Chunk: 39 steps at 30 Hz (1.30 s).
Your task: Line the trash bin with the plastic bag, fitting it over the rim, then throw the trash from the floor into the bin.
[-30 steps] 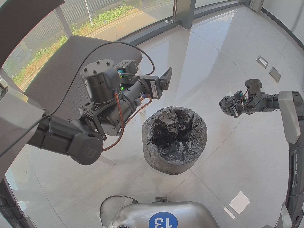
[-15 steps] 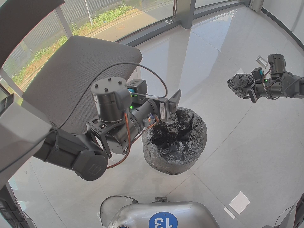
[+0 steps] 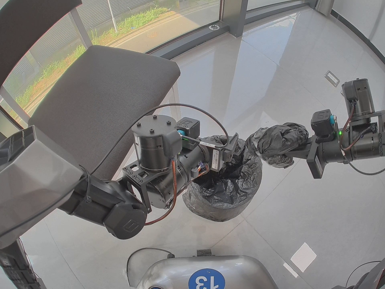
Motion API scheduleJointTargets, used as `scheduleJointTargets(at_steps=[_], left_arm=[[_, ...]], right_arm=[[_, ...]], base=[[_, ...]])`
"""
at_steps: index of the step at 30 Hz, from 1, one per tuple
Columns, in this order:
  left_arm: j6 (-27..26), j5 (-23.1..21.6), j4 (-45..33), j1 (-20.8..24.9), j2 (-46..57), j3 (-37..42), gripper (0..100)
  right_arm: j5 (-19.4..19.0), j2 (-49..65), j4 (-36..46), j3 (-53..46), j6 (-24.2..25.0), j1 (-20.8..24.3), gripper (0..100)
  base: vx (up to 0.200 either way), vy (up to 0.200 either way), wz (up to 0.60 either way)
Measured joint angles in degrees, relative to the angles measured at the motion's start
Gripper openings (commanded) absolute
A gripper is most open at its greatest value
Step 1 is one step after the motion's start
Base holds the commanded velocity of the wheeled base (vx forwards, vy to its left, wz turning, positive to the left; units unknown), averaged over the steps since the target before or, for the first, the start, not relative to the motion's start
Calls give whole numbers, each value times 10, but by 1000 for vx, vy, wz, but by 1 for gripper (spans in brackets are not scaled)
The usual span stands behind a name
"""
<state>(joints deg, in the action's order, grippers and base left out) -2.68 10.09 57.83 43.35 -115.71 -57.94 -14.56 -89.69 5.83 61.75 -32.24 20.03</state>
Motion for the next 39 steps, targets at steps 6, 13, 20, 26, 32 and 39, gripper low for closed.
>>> scheduleJointTargets(at_steps=[6, 13, 20, 26, 32, 39], left_arm=[[-2, 2, 2, 1, 0, 1, 100], [-4, 2, 8, -10, 14, 5, 100], [-8, 2, 9, -24, 45, 18, 100], [-20, 0, 10, -34, 71, 36, 100], [-21, -6, 19, -39, 79, 40, 100], [-21, -10, 22, -45, 81, 41, 100]], right_arm=[[-2, -9, 0, -9, 15, 51, 0], [-2, -53, -2, -1, 17, 64, 0], [-3, -95, -4, 23, 16, 66, 0], [-4, -132, -4, 54, 18, 75, 0], [-11, -164, -4, 62, 20, 84, 100], [-13, -195, -6, 85, 21, 78, 100]], base=[[0, 0, 0], [0, 0, 0], [0, 0, 0], [0, 0, 0], [0, 0, 0], [0, 0, 0]])
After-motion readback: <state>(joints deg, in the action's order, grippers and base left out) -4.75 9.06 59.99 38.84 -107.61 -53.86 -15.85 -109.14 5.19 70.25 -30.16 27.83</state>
